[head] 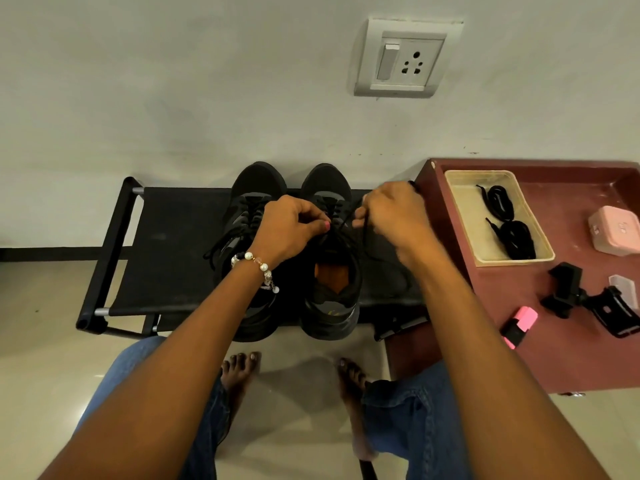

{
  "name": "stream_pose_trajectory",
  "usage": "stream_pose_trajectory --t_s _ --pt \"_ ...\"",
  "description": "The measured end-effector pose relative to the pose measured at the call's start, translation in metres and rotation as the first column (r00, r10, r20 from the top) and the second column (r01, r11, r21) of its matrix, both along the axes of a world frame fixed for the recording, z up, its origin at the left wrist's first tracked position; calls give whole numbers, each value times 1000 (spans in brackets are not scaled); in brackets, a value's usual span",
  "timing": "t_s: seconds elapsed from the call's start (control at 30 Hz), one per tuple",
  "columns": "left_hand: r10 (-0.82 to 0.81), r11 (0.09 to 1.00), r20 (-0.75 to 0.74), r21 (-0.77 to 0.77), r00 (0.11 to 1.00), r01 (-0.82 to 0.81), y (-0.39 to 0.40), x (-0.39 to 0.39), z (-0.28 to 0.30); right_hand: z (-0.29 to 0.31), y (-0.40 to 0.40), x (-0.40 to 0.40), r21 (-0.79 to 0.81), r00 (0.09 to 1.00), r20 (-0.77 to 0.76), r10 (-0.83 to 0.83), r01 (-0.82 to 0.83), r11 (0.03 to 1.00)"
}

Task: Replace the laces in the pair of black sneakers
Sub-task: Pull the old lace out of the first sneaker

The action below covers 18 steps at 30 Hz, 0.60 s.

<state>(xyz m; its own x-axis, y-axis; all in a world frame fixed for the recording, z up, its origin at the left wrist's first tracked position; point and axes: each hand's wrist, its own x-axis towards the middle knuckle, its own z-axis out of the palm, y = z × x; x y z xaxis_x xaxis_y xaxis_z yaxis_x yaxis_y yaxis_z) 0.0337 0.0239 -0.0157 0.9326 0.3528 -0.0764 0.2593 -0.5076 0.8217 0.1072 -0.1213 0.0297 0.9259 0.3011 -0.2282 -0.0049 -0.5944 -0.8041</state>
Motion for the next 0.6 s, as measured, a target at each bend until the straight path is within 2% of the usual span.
stream_pose_trajectory --t_s 0.07,0.1,0.13,0.2,0.23,0.27,0.33,0.37,0.43,0.5,0.53,0.6 --pt "0 1000 -16 -6 1000 0 1 0 0 7 -5 0 93 990 -98 -102 112 989" --pt "1 1000 -26 -2 1000 -1 0 0 0 7 -8 -1 73 990 -79 -113 119 990" --pt "9 1000 -36 1 999 -9 0 0 -1 6 -11 0 7 995 -6 -101 101 995" --pt "49 999 -35 -12 998 -49 0 2 -2 0 -15 2 -242 978 210 -8 60 968" --pt "78 996 -30 -42 996 -79 -1 3 -2 -2 -16 2 -343 960 274 50 49 938" --pt "101 991 -26 -84 995 -103 0 3 -2 -3 -16 2 -370 952 293 89 27 929" --pt "55 992 1 -116 998 -55 1 2 0 -3 -17 2 -266 960 254 114 -44 963" --pt "-14 997 7 -73 1000 15 1 2 1 -2 -17 1 -215 965 228 129 -79 974" --pt "-146 984 0 103 989 145 1 0 0 0 -17 -3 -214 963 189 195 -153 965" --pt "-165 968 21 196 986 158 -1 1 -2 -2 -16 -4 -235 954 192 231 -184 954" --pt "-132 980 34 158 991 125 -2 1 -3 -2 -15 -4 -237 948 210 238 -187 953" --pt "-2 997 41 -72 999 5 -5 2 -1 -2 -15 -3 -220 945 225 237 -188 957"
